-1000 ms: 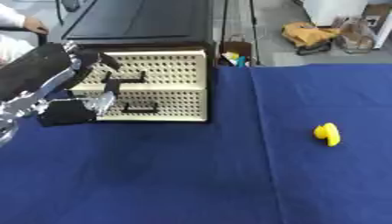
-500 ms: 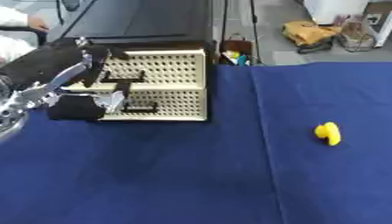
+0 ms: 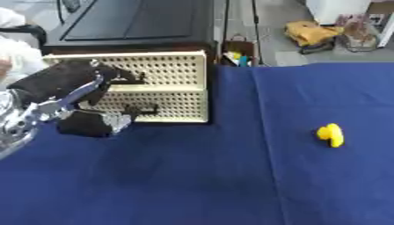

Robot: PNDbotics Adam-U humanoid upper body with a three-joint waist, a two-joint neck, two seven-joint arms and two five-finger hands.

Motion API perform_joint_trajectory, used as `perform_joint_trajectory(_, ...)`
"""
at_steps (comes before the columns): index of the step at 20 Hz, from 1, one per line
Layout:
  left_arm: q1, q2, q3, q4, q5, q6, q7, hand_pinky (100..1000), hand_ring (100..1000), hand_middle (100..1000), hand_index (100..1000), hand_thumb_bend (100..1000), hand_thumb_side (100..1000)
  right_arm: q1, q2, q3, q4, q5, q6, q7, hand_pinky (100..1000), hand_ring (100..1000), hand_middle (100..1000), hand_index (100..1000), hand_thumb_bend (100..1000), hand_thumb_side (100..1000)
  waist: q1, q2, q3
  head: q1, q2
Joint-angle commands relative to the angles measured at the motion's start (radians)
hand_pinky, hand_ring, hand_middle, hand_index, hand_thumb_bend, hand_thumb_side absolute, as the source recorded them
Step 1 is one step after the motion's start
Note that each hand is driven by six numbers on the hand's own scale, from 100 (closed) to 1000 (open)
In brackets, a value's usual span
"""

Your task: Pick up objects from table and place into drawer.

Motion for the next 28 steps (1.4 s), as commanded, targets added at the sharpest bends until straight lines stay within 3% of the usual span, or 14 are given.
perform_joint_trajectory(1, -0.019, 0.023, 0.01, -0.011, -0.032, 0.034, -0.044, 100, 100, 195, 899, 203, 671, -0.011, -0.017, -0.002, -0.014, -0.003, -0.001, 0.003, 646, 680, 638, 706, 100, 980, -0.001, -0.013, 0.0, 0.003, -0.012)
perform_joint_trajectory(19, -0.092, -0.011, 0.092, -0.011, -0.103, 0.088, -0.294, 100, 100, 192, 896, 190, 720, -0.01, -0.023, -0.005, -0.014, -0.009, 0.006, 0.007, 648, 681, 638, 704, 100, 985, -0.008, -0.006, 0.007, 0.002, -0.02)
perform_joint_trajectory(23, -0.12, -0.02, 0.121, -0.011, -0.145, 0.082, -0.423, 100, 100, 192, 897, 191, 718, -0.011, -0.025, -0.005, -0.014, -0.01, 0.007, 0.008, 649, 682, 638, 705, 100, 988, -0.009, -0.003, 0.008, 0.001, -0.023)
perform_joint_trajectory(28, -0.135, -0.03, 0.128, -0.011, -0.186, 0.086, -0.487, 100, 100, 191, 896, 185, 719, -0.015, -0.028, -0.006, -0.014, -0.012, 0.009, 0.009, 649, 682, 637, 705, 100, 989, -0.011, 0.003, 0.006, 0.002, -0.028)
